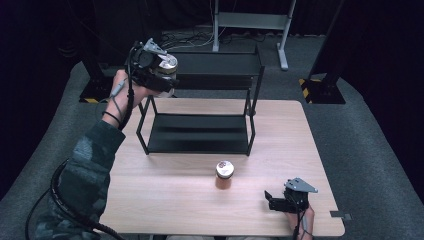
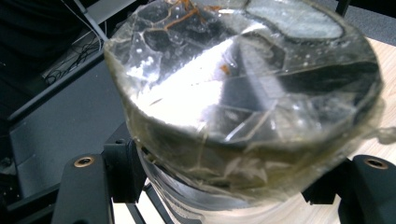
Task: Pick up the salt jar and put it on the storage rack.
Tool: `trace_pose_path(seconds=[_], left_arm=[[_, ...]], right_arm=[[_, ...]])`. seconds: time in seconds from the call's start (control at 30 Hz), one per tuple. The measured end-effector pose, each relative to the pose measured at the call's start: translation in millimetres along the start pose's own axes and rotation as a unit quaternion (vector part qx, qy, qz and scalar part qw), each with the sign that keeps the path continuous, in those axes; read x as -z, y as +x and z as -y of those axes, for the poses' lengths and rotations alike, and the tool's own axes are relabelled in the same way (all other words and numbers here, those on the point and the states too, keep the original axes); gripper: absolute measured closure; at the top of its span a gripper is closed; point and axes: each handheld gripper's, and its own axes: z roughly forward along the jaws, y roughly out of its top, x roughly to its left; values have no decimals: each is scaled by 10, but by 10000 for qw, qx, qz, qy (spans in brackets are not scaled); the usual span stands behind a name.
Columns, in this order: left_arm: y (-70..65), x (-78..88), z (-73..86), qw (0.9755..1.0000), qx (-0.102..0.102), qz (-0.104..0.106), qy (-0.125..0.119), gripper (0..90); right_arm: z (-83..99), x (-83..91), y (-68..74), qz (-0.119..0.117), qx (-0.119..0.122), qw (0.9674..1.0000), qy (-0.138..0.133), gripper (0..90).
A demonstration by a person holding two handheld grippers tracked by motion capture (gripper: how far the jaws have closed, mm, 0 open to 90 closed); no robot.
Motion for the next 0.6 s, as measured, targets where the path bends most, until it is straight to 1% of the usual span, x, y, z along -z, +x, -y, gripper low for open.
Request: trace_pose_path(seconds=[0.23, 0.43, 0.6], left_arm=[[-1, 13, -91, 10000, 38, -71, -25, 307], [-5, 21, -162, 10000, 15, -77, -59, 308], [9, -2, -206, 9999, 59, -93, -83, 307]], right_arm=[[-1, 1, 0, 1, 0, 10000, 2, 0], [-1, 1, -1, -1, 3, 10000, 4, 0], [0, 2, -1, 0, 2, 10000, 2, 0]])
